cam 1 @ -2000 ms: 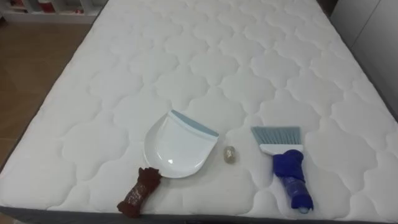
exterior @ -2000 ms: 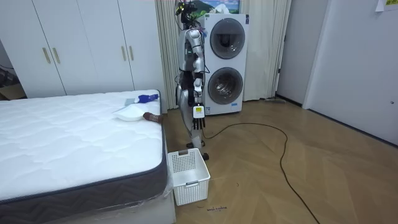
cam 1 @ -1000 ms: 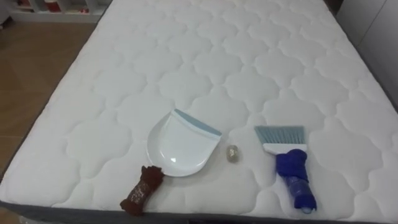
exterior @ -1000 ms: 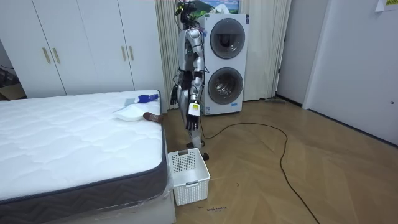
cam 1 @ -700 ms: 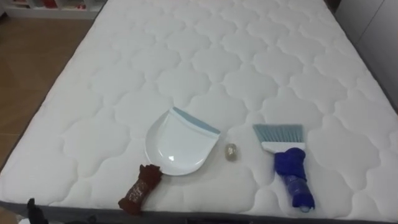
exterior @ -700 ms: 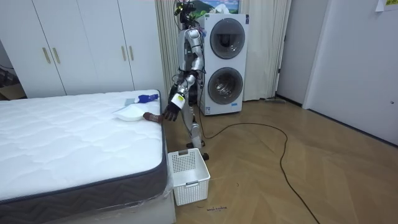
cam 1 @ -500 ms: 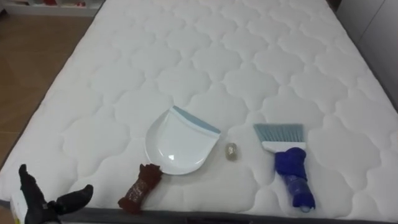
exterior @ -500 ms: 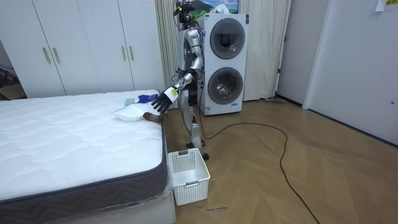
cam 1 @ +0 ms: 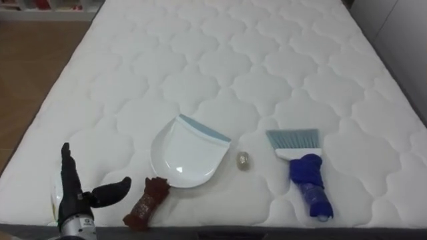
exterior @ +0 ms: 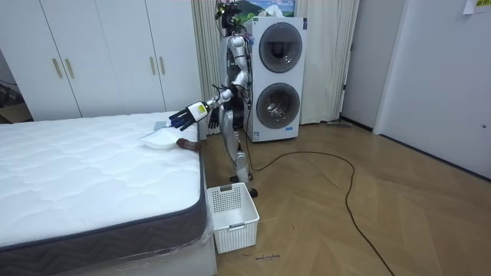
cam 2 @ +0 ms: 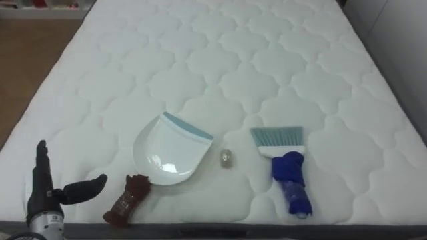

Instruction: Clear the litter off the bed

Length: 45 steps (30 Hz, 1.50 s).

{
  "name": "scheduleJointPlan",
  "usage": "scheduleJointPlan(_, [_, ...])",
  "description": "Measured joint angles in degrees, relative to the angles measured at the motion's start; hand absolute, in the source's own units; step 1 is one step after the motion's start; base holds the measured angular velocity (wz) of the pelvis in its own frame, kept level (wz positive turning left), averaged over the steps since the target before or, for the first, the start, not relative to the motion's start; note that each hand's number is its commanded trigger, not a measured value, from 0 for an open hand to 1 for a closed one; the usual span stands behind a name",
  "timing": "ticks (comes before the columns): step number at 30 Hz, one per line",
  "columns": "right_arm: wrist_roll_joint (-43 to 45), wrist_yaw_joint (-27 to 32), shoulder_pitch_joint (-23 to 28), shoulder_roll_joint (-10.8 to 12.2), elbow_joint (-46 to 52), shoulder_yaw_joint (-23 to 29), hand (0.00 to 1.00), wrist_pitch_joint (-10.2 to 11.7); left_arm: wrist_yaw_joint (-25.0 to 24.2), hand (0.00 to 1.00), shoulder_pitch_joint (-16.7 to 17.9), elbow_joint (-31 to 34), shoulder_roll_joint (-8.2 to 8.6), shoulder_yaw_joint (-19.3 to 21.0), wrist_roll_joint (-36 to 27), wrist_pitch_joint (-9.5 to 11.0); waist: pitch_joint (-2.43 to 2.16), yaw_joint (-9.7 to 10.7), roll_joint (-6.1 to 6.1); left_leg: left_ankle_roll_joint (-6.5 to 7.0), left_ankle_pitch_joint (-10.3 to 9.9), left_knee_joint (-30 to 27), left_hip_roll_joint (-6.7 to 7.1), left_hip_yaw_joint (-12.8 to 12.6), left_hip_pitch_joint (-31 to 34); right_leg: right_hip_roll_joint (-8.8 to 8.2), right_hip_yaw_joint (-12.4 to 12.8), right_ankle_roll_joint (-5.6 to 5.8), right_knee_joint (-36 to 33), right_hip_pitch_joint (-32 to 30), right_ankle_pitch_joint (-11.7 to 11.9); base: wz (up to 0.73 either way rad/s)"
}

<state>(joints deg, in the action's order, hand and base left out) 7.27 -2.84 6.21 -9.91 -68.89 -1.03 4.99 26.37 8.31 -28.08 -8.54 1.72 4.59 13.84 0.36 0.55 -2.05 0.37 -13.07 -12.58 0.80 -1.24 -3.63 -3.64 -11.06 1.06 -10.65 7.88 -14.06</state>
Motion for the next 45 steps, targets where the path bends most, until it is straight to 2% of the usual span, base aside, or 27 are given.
scheduleJointPlan(8, [-2.7, -1.5, -0.8, -0.6, 0.0, -2.2, 0.00, 0.0, 0.1, 0.00, -1.9, -0.2, -0.13, -3.5, 0.1, 0.0, -0.05, 0.6, -0.21, 0.01, 0.0, -0.6, -0.12, -0.3, 3.0, 0.12, 1.1, -0.13, -0.1, -3.1, 0.3, -0.04])
scheduleJointPlan(12, [-2.6, -1.4, -2.3, -1.0, 0.0, -2.7, 0.00, -0.9, 0.3, 0.00, -5.9, -3.4, 0.17, -4.3, 0.1, -0.2, -0.05, 0.7, 0.43, 0.01, 0.0, -1.1, -0.27, -0.6, 4.6, 0.24, 1.8, -0.22, -0.2, -4.9, 0.5, -0.09])
scheduleJointPlan(16, [-2.7, -1.1, -3.5, -1.0, -0.4, -3.0, 0.00, -1.3, 0.3, 0.00, -8.2, -5.3, 0.24, -5.4, 0.2, -0.1, 0.09, 0.8, 0.87, 0.01, 0.0, -0.9, -0.36, -1.1, 5.1, 0.30, 2.4, -0.23, -0.3, -5.9, 0.7, -0.13])
scheduleJointPlan(19, [-2.7, -0.8, -4.4, -1.1, -0.6, -4.4, 0.00, -1.4, 0.3, 0.00, -9.9, -9.2, 0.58, -5.7, 2.1, -0.2, 0.09, 0.8, 0.88, 0.01, 0.0, -1.2, -0.45, -1.4, 6.3, 0.31, 2.4, -0.23, -0.7, -7.2, 0.7, -0.06])
scheduleJointPlan(23, [-2.7, 0.1, -7.4, -1.1, -2.4, -5.5, 0.00, -1.4, 0.3, 0.00, -11.4, -13.7, 1.18, -6.8, 3.2, -0.4, 0.20, 0.8, 0.96, 0.02, 0.0, -2.1, -0.72, -0.1, 9.5, 0.35, 1.5, -0.24, -3.1, -11.2, 0.7, 0.00])
scheduleJointPlan(26, [-2.5, 0.7, -8.7, -0.9, -2.5, -7.0, 0.00, -1.4, 0.3, 0.00, -12.3, -15.3, 1.21, -7.2, 3.1, -0.7, 0.45, 1.0, 0.80, 0.01, 0.0, -3.4, -0.76, 0.1, 11.7, 0.38, 1.3, -0.30, -3.3, -12.3, 0.8, 0.04])
scheduleJointPlan(27, [-2.6, 0.8, -9.8, -0.8, -2.8, -7.7, 0.00, -1.3, 0.3, 0.00, -13.8, -16.1, 1.21, -7.2, 3.0, -0.7, 0.78, 1.1, 0.85, 0.01, 0.0, -4.0, -0.78, 0.1, 13.2, 0.41, 1.3, -0.36, -3.3, -13.6, 0.8, 0.06])
scheduleJointPlan(28, [-2.7, 0.8, -10.2, -0.8, -3.0, -8.1, 0.00, -1.4, 0.2, 0.00, -14.7, -16.9, 1.21, -7.2, 2.9, -0.7, 0.90, 1.1, 0.85, 0.01, 0.0, -4.2, -0.80, 0.1, 13.8, 0.42, 1.4, -0.36, -3.5, -14.2, 0.8, 0.04])
scheduleJointPlan(31, [-2.9, 0.7, -12.1, -0.7, -4.2, -9.8, 0.00, -1.3, -0.6, 0.00, -17.3, -20.9, 1.29, -7.9, 2.2, -0.7, 1.04, 1.1, 0.85, -0.01, 0.0, -4.2, -0.94, 0.5, 15.3, 0.49, 1.3, -0.39, -4.5, -16.0, 0.8, 0.00])
scheduleJointPlan(34, [-3.8, 0.8, -13.5, -0.7, -4.7, -11.9, 0.00, -1.3, -1.7, 0.00, -18.5, -24.6, 1.32, -10.5, 2.2, -0.7, 1.34, 1.3, 0.90, -0.01, 0.0, -4.7, -0.99, 0.8, 16.1, 0.41, 1.3, -0.39, -6.3, -17.6, 0.8, 0.00])
scheduleJointPlan(36, [-5.2, 1.0, -14.2, -0.7, -4.9, -12.8, 0.00, -1.3, -2.7, 0.00, -18.9, -26.2, 1.47, -11.8, 2.2, -0.8, 1.78, 1.4, 0.91, -0.01, 0.0, -4.8, -1.00, 1.8, 16.8, 0.32, 0.9, -0.39, -8.2, -19.2, 0.8, 0.00])
scheduleJointPlan(45, [-7.0, 3.5, -15.3, -0.4, -4.9, -15.0, 0.00, -1.3, -3.4, 0.00, -19.4, -27.8, 1.35, -13.3, 2.3, -1.3, 2.09, 2.0, 1.03, 0.00, 0.0, -5.3, -1.01, 1.9, 19.9, -0.01, 0.8, -0.39, -11.4, -23.8, 0.8, -0.02])
